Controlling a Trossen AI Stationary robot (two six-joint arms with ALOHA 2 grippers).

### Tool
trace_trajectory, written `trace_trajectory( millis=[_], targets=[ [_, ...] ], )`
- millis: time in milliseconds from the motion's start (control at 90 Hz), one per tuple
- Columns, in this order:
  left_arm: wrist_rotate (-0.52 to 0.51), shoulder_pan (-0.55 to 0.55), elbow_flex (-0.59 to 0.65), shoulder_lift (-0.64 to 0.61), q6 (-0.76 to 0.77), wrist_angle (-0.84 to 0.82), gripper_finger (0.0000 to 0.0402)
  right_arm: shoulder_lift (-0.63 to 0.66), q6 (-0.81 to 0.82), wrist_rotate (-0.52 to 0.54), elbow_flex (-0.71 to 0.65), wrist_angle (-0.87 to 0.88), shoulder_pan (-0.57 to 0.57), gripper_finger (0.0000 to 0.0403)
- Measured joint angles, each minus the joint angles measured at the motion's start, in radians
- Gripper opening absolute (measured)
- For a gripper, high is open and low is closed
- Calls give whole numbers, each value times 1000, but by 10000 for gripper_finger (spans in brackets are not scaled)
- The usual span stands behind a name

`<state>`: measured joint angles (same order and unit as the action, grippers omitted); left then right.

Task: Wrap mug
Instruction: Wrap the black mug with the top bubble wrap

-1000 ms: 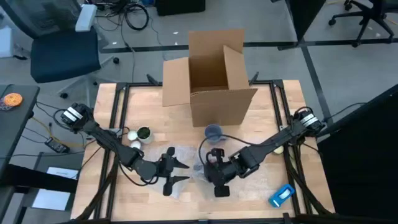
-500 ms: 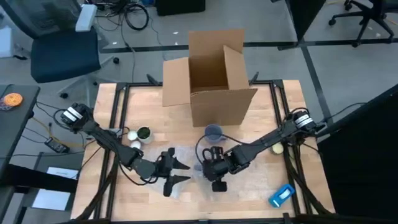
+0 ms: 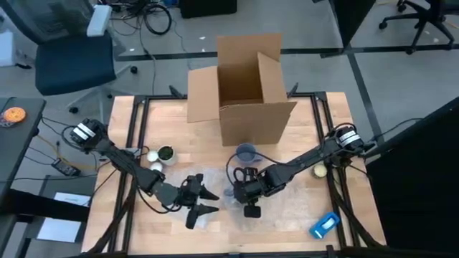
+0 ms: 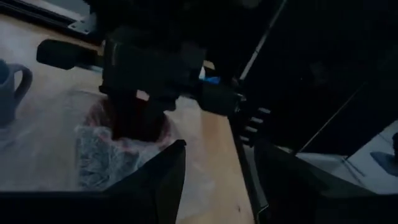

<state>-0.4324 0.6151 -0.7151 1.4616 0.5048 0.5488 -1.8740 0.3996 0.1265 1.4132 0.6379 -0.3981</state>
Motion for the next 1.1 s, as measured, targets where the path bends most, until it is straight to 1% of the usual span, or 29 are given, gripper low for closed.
trace_trajectory(
  millis=[133, 233, 311, 389, 467, 589, 644, 711, 789, 933, 1100],
  targets=[
    [-15, 0, 0, 0, -51, -1, 172, 17, -1, 5, 49, 41, -18, 0],
    [-52, 0, 0, 0, -106, -16, 169, 24, 0, 37, 90, 92, -41, 0],
    [-73, 0, 0, 0, -110, -66, 157, 31, -1, 72, 117, 123, -60, 0],
    [-83, 0, 0, 0, -109, -115, 132, 34, -2, 111, 138, 142, -74, 0],
    [-88, 0, 0, 5, -109, -152, 97, 35, -2, 137, 140, 142, -81, 0],
    [-88, 0, 1, 21, -108, -178, 26, 29, -2, 144, 138, 137, -66, 0],
    [-89, 0, 1, 30, -108, -180, 9, 29, -3, 141, 114, 94, -53, 0],
    [-95, 0, 1, 41, -108, -181, 9, 29, -23, 121, 70, 21, -37, 0],
    [-98, -1, 1, 45, -108, -184, 13, 28, -26, 94, 27, 4, -18, 0],
    [-98, -1, 1, 45, -108, -182, 14, 28, 14, 43, -63, -41, 9, 0],
    [-110, -2, 1, 45, -110, -188, 14, 28, 21, -15, -95, -77, 22, 0]
  ],
)
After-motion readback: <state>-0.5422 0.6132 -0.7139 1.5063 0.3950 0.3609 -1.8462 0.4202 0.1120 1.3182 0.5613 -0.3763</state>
